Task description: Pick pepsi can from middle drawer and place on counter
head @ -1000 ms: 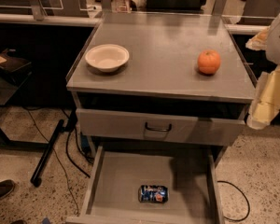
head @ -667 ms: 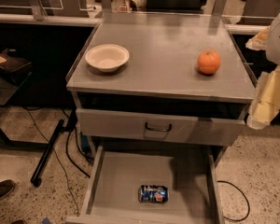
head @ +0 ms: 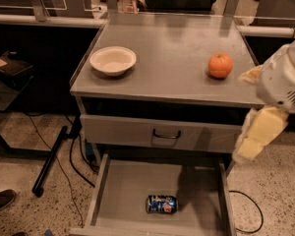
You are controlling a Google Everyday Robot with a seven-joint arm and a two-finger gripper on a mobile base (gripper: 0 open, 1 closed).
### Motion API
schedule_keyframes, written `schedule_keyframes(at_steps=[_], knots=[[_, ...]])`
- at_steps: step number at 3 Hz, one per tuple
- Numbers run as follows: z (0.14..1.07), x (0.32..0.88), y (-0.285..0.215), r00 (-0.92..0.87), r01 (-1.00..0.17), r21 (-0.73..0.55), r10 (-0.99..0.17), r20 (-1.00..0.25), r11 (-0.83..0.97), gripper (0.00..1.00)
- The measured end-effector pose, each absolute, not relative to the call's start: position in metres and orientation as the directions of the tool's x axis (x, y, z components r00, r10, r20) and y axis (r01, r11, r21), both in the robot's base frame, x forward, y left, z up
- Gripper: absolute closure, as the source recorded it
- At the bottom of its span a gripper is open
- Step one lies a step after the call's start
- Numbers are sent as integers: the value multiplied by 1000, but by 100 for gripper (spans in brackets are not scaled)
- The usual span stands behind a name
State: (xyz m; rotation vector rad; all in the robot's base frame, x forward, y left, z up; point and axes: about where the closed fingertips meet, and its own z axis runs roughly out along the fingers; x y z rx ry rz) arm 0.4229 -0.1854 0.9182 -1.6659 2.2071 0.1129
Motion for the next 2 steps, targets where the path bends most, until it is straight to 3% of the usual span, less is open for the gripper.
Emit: schedule_keyframes(at_steps=[1,2], knots=[[857,418,-160,-242,-955,-71,-894,-378,289,0],[857,418,-160,-242,-955,-71,-894,-378,289,0]])
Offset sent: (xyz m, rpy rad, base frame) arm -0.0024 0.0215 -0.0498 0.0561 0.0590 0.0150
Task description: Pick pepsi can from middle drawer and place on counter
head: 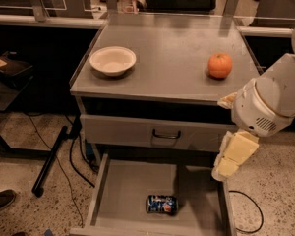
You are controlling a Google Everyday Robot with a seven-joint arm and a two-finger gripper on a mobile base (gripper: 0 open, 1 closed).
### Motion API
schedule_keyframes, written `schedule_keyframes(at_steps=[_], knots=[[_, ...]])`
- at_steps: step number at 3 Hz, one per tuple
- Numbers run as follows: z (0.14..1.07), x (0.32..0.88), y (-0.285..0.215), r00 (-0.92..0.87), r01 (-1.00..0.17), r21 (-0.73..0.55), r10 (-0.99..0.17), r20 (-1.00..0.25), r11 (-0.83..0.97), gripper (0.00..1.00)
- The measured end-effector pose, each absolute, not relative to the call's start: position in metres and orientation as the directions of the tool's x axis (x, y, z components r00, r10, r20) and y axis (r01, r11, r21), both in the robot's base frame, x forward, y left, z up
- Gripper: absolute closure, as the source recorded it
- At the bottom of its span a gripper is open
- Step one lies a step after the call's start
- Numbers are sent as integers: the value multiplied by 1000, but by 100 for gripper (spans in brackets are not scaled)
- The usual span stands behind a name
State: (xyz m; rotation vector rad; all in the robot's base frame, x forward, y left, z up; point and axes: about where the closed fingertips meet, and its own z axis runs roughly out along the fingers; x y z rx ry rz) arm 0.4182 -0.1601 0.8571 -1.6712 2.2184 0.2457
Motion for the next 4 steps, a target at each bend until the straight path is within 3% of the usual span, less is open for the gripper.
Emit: schedule_keyframes(at_steps=[3,4], knots=[[744,419,-146,-291,-950,36,-835,-467,311,0],[744,419,-146,-291,-950,36,-835,-467,311,0]])
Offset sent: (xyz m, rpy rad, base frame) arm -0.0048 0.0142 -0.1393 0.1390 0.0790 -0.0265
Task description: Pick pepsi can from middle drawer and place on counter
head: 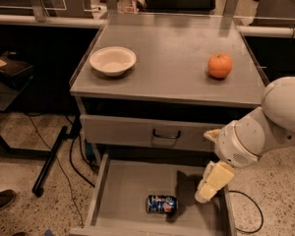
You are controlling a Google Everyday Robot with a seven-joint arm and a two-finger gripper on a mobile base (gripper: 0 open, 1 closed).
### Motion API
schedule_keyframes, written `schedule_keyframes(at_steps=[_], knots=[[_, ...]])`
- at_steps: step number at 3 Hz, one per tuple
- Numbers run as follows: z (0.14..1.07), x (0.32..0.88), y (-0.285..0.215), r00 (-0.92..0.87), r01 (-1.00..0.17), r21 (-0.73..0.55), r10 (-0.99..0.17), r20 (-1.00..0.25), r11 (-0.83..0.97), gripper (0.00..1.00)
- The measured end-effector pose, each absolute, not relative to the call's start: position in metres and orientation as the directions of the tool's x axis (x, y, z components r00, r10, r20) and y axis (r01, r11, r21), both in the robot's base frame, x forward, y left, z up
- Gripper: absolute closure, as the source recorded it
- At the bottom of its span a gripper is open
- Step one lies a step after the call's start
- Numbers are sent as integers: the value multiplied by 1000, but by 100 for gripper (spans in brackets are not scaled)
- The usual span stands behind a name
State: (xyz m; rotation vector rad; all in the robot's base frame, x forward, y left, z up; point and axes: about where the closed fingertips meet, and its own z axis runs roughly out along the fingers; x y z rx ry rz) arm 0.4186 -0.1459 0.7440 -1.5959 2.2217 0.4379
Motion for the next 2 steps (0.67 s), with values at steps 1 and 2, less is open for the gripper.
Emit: schedule_keyframes(at_steps=[1,2], knots=[[709,412,-143,-324,-942,87,-805,-498,326,0],[657,407,-145,-361,-929,133,-769,-527,345,0]])
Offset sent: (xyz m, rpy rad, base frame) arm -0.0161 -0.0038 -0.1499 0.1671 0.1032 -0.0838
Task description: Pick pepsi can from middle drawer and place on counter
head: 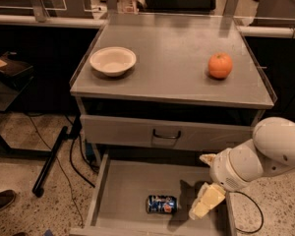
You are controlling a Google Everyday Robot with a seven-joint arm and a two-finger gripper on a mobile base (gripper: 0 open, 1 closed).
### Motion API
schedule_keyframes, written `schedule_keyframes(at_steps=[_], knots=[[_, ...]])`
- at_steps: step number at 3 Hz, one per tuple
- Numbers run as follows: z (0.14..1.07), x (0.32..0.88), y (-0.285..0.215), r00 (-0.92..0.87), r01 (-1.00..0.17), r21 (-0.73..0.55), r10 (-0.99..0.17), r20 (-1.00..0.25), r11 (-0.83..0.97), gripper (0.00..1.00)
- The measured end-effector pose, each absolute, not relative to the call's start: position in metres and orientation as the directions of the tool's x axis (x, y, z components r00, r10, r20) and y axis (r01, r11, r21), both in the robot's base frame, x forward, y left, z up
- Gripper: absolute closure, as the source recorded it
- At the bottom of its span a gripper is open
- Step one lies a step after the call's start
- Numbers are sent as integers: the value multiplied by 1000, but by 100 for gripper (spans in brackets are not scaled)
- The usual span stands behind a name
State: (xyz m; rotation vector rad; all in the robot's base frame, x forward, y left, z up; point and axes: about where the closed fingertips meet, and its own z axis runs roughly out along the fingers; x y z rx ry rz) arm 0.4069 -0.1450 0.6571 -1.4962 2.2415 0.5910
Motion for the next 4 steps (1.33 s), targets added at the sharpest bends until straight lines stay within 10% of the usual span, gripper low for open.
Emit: schedule_keyframes(at_steps=[4], knots=[[544,448,-96,-422,-895,208,-601,-679,394,0]])
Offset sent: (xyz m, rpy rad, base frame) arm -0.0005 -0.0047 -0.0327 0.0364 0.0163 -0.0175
